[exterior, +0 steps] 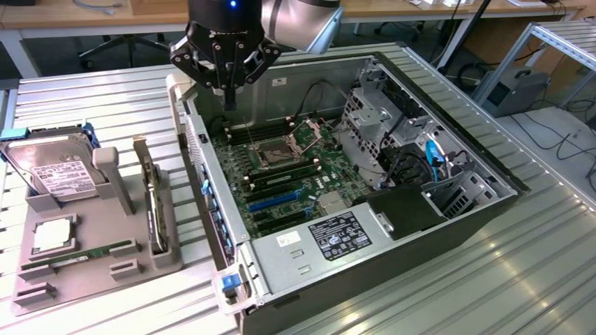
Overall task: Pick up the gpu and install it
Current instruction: 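Reach for the gpu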
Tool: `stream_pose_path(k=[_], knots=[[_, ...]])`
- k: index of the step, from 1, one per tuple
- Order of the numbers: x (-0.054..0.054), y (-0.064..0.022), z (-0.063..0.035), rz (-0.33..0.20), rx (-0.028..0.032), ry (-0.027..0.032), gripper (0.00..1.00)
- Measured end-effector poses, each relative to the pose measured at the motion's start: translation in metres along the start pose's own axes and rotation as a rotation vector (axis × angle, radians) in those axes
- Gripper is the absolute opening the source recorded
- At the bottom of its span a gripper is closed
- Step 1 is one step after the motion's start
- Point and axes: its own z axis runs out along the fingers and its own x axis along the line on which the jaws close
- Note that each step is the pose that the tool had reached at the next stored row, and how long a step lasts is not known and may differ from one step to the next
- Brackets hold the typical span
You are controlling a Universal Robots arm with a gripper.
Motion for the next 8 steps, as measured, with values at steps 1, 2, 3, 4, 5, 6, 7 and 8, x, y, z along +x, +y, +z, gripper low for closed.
stream_pose_path(k=[1,2,3,4,5,6,7,8], knots=[[0.0004,0.0000,0.0000,0.000,0.0000,0.0000,0.11],[0.0008,-0.0001,0.0000,0.000,0.0000,0.0000,0.11],[0.0014,-0.0001,0.0000,0.000,0.0000,0.0000,0.11],[0.0020,-0.0002,-0.0001,0.000,0.0000,0.0000,0.11],[0.0026,-0.0002,0.0000,0.000,-0.0001,0.0000,0.11],[0.0031,-0.0002,-0.0001,0.000,0.0000,0.0000,0.11],[0.0034,-0.0003,-0.0001,0.000,0.0000,0.0000,0.11],[0.0038,-0.0003,-0.0001,0.000,0.0000,0.0000,0.11]])
